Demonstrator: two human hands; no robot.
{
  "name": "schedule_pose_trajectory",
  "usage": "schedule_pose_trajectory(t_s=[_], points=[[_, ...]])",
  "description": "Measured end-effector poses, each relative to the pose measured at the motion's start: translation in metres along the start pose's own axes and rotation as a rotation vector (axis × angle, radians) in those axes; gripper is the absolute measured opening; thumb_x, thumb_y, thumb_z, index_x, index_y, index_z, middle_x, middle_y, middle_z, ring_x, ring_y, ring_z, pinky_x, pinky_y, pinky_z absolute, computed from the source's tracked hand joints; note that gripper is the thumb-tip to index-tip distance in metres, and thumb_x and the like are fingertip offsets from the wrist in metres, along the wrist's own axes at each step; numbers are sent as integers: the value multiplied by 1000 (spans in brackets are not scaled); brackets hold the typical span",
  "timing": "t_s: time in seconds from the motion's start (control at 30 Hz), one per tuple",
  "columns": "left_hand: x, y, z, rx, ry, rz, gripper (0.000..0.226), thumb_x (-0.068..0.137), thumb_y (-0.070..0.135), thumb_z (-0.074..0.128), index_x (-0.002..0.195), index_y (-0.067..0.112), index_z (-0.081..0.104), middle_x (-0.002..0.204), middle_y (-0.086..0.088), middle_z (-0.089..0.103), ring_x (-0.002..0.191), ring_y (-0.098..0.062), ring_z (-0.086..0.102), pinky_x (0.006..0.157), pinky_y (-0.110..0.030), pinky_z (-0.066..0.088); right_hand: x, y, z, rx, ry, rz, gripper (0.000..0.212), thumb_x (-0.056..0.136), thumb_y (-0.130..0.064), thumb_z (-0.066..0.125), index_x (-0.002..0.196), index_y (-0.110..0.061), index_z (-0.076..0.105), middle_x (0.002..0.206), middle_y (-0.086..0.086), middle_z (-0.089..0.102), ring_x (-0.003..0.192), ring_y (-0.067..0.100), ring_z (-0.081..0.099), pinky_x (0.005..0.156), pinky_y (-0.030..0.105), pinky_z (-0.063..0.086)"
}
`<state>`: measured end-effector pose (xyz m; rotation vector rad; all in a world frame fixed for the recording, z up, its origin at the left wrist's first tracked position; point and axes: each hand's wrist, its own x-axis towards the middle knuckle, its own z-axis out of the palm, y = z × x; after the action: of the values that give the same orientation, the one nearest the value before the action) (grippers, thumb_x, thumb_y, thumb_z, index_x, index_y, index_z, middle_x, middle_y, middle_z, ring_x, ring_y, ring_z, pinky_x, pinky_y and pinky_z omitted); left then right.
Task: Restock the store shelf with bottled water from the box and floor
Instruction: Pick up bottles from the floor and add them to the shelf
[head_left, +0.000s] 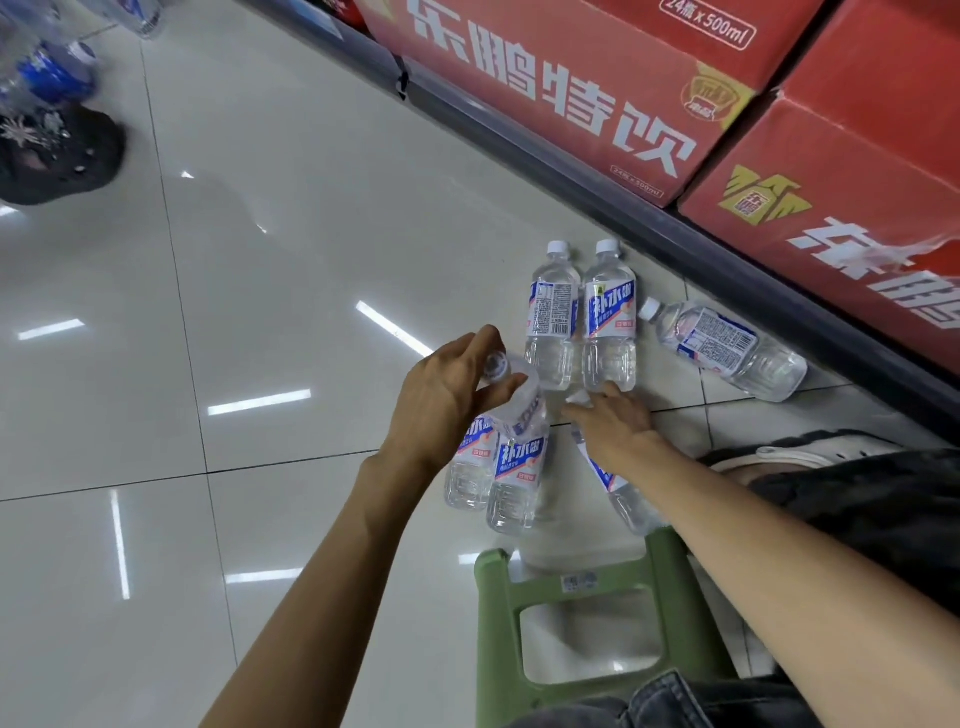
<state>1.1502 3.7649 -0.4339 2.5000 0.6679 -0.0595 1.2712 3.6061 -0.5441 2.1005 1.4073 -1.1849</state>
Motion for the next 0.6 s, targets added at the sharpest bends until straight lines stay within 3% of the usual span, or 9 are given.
schedule_pose_trajectory(t_s=[0.17, 0.33, 0.5, 0.6], points=[[1, 5, 7, -29, -30, 2, 38, 90, 48, 58, 95, 11, 52, 81, -2, 61, 64, -25, 54, 59, -39, 51, -8, 11, 16, 129, 81, 34, 47, 96, -22, 49, 141, -28, 37, 143, 9, 43, 129, 29, 36, 105, 35, 37], [1, 2, 7, -24, -20, -16, 38, 91, 51, 55, 95, 13, 52, 82, 0, 62, 64, -23, 54, 60, -37, 51, -5, 14, 21, 258, -78, 16, 59, 96, -25, 52, 149, -31, 28, 158, 7, 15, 143, 30, 22, 114, 40, 30], [5, 5, 11, -17, -25, -32, 36, 90, 51, 56, 96, 16, 51, 85, 1, 63, 67, -23, 57, 61, -38, 53, -10, 18, 23, 309, -13, -54, 52, 96, -23, 54, 145, -32, 39, 156, 5, 23, 140, 26, 32, 111, 36, 36], [5, 5, 12, -12, -12, -21, 36, 89, 51, 58, 94, 16, 51, 83, 2, 63, 65, -21, 55, 58, -32, 50, -24, 23, 27, 322, 27, -155, 48, 96, -27, 55, 140, -34, 40, 148, 5, 28, 131, 25, 42, 104, 35, 39]])
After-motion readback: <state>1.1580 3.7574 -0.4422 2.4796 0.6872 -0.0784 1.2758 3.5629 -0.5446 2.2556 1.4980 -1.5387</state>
